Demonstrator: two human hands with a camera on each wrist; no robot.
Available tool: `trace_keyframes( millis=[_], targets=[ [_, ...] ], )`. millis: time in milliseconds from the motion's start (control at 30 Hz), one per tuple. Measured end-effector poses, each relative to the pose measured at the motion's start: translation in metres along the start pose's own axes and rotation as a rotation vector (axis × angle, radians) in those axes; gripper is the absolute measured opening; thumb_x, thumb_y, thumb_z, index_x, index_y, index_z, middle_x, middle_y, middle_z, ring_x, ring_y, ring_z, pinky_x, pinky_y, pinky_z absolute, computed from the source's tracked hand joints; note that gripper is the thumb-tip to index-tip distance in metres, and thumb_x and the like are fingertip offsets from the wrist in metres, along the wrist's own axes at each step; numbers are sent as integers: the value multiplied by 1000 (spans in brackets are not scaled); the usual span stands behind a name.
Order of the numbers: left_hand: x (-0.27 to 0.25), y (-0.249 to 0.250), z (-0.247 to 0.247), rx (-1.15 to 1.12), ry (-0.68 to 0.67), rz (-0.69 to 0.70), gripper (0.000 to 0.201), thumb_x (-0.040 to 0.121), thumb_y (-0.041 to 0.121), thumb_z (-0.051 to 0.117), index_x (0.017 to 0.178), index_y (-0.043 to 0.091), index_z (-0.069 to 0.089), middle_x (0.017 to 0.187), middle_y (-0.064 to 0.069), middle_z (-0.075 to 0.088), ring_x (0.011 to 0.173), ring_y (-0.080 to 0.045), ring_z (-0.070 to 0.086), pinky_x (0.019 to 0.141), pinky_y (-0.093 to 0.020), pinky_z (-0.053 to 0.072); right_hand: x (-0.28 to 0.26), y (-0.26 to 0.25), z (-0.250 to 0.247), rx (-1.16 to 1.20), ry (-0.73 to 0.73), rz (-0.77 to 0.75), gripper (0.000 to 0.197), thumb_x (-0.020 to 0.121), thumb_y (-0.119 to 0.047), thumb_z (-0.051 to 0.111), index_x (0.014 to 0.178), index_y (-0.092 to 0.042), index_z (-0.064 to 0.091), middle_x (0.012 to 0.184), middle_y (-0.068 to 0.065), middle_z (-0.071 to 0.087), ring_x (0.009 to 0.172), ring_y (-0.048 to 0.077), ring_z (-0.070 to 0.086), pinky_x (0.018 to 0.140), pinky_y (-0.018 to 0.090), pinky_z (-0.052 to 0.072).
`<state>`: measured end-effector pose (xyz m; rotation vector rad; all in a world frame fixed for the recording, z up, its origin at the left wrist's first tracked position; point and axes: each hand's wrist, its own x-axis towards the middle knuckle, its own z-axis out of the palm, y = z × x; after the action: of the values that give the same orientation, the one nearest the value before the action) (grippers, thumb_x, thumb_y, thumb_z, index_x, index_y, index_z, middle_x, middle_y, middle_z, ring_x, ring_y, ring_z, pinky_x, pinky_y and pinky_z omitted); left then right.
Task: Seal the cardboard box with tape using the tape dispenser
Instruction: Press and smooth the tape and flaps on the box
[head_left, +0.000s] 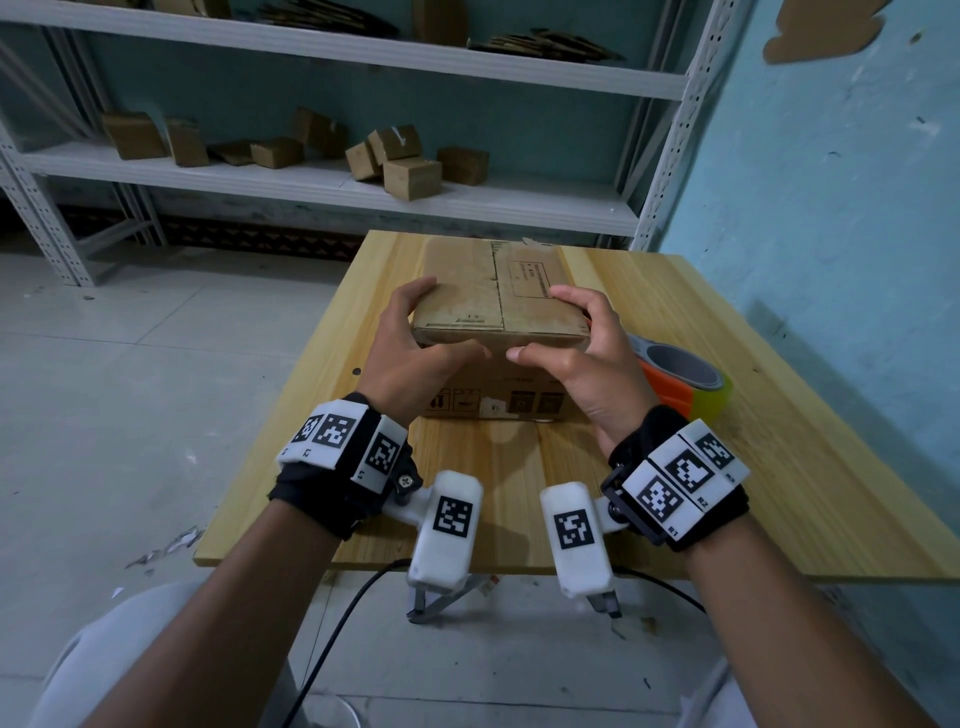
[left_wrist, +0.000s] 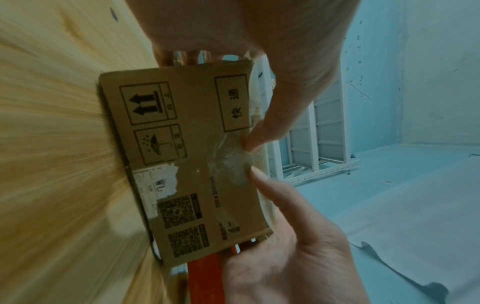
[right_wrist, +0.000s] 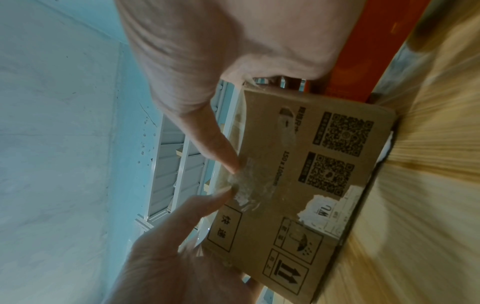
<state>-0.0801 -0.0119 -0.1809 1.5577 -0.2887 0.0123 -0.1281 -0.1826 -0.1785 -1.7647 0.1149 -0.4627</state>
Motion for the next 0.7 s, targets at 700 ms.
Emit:
trace_keyframes(
  millis=[700],
  targets=[
    [-5,8,-1,-41,-22,-26,71,76,12,75,136,28,40,117,8,48,92,-5,53,60,-11,45,-1,-3,0,34,-2,41,70,64,-26,81,127,-33,52,132,-1,49,118,15,52,98,35,51]
  ],
)
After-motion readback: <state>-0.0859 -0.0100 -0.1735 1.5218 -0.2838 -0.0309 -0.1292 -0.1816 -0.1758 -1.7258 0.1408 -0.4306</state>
